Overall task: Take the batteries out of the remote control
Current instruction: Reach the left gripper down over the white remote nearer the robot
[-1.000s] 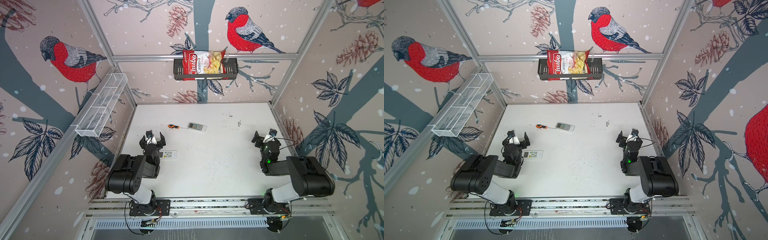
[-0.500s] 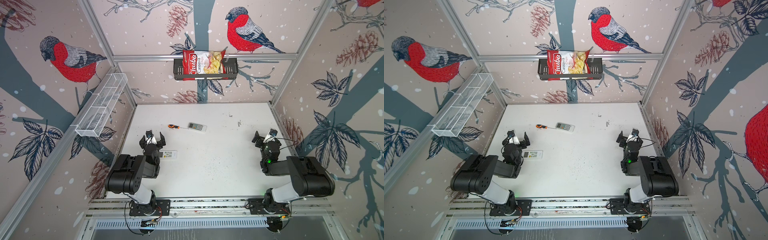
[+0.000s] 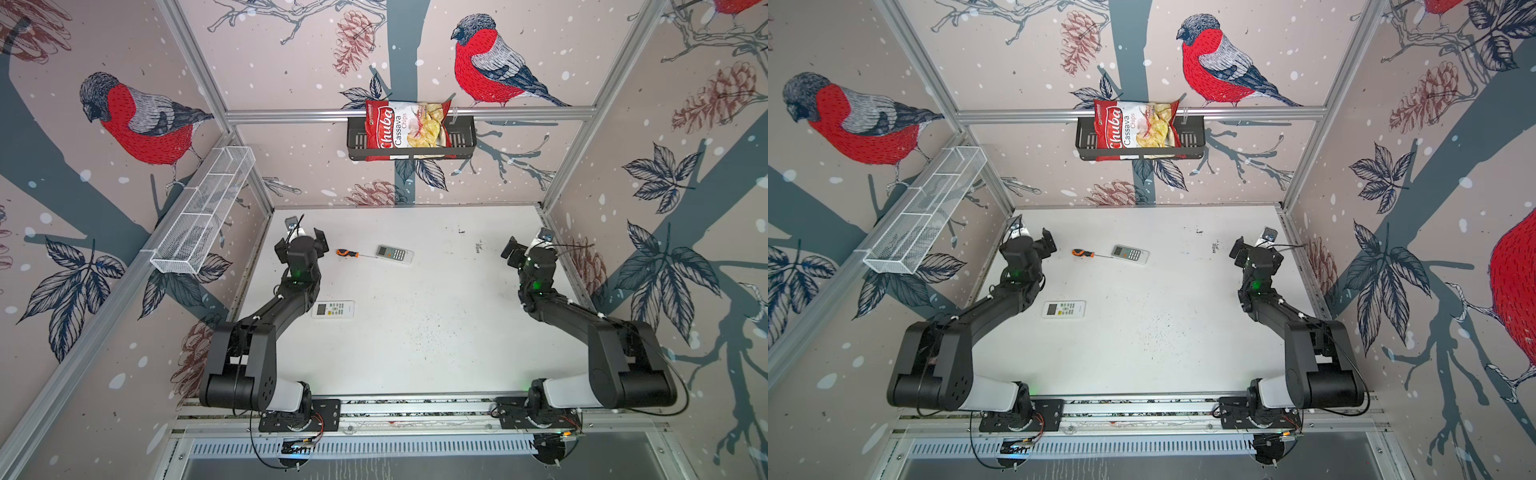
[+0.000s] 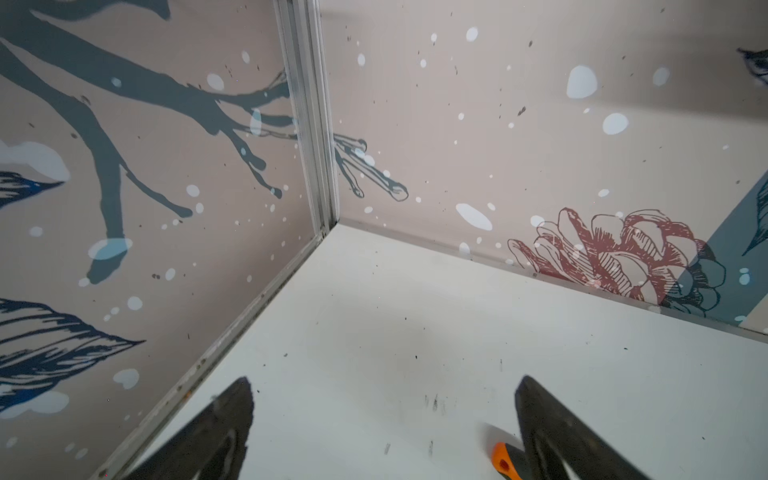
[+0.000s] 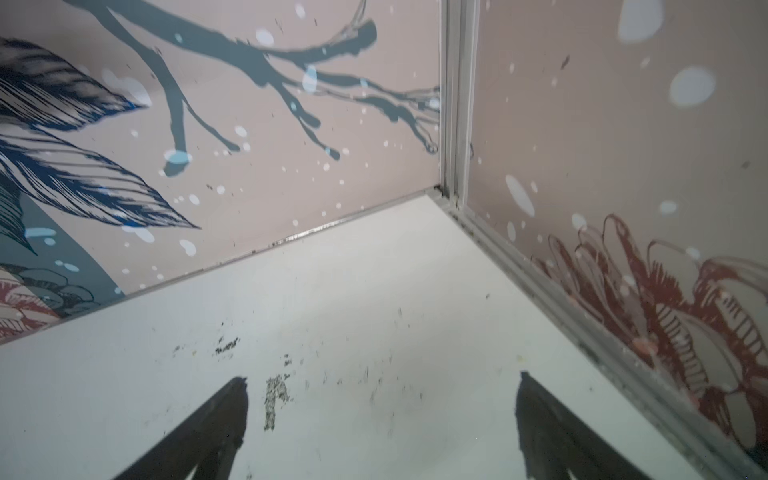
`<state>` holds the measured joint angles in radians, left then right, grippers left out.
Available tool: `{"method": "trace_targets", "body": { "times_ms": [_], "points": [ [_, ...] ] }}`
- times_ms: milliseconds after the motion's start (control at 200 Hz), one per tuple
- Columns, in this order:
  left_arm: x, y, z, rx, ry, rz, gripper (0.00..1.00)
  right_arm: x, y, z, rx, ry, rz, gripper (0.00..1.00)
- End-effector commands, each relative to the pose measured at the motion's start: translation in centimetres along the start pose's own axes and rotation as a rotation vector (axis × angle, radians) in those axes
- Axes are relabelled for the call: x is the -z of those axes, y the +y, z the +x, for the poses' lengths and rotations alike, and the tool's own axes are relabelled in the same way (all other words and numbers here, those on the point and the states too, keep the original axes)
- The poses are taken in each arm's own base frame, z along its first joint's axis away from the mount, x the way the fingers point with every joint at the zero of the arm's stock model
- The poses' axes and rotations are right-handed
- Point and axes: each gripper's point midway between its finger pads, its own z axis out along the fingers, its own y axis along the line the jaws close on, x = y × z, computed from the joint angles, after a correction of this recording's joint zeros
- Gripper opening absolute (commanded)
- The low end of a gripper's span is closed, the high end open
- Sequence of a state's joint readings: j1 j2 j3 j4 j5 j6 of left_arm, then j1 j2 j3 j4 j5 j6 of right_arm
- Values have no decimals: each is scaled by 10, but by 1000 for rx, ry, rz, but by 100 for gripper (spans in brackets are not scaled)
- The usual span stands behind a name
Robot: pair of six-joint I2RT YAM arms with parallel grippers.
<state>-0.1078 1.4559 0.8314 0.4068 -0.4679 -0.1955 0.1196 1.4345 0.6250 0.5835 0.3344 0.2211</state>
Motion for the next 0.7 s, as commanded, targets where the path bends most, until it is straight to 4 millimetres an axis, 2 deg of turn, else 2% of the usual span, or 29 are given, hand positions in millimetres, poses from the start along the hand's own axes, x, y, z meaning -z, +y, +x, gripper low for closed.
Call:
{"method": "trace_targets", "body": {
  "times_ms": [0, 30, 60, 145, 275, 470, 525, 585, 695],
  "points": [
    [8, 25, 46, 76, 277, -188, 97, 0, 5, 43, -19, 202, 16, 100],
    [12, 25, 56, 107, 329, -206, 97, -1, 12, 45, -25, 224, -1, 99],
    [12, 22, 50, 161, 334, -222, 97, -1, 19, 48, -26, 243, -17, 99],
    [22, 26, 67, 266, 419, -305, 97, 2, 39, 50, 5, 272, -50, 99],
    [45, 43, 105, 411, 558, -486, 96, 8, 64, 46, 34, 281, -102, 100],
    [71, 32, 160, 566, 755, -540, 96, 10, 73, 44, 15, 287, -140, 100],
    [78, 30, 168, 609, 769, -543, 96, 10, 74, 43, 13, 285, -145, 100],
    [85, 30, 169, 660, 754, -548, 96, 9, 76, 44, 12, 290, -149, 100],
    [103, 34, 188, 720, 771, -557, 96, 8, 83, 47, 23, 301, -163, 100]
  ]
}}
